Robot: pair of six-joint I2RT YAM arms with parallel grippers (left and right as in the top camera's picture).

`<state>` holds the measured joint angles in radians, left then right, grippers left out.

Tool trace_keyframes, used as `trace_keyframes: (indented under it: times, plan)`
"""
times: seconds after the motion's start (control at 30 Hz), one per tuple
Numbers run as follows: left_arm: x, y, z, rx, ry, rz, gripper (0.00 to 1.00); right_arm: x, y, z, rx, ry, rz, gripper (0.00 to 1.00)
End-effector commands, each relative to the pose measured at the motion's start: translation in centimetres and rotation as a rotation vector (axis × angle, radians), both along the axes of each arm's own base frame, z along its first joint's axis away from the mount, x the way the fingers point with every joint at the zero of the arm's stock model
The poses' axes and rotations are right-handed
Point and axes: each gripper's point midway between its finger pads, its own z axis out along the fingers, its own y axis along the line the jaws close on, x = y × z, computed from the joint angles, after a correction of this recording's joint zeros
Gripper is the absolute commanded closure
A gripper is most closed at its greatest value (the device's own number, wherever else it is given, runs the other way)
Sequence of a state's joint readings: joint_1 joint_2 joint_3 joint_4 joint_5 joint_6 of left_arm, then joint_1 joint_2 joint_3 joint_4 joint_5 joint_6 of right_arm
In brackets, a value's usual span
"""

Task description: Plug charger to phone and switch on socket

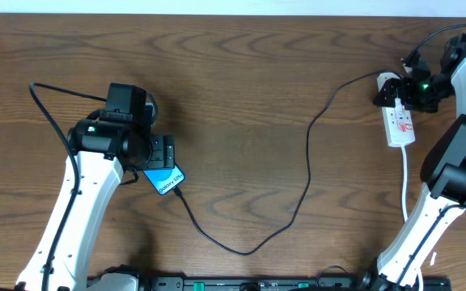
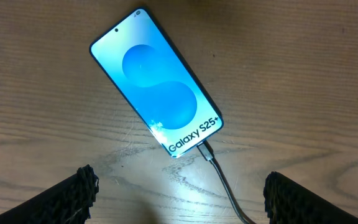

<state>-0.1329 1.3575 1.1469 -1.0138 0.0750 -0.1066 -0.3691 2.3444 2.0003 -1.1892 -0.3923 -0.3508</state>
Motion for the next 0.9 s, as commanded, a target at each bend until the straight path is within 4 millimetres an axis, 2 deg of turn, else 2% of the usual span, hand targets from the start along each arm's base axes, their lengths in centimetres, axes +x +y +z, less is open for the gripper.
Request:
trace_keyframes:
  times: [0.0,0.87]
  plan:
    - [0.22,0.12,0.7,0.011,-0.024,-0.007,0.12,0.55,4.44,-0.08,0.187,-0.011,0.032,0.01]
    - [0.22,0.12,0.7,0.011,-0.024,-0.007,0.12,0.69,5.13,0.36,0.232,-0.023,0.033,0.01]
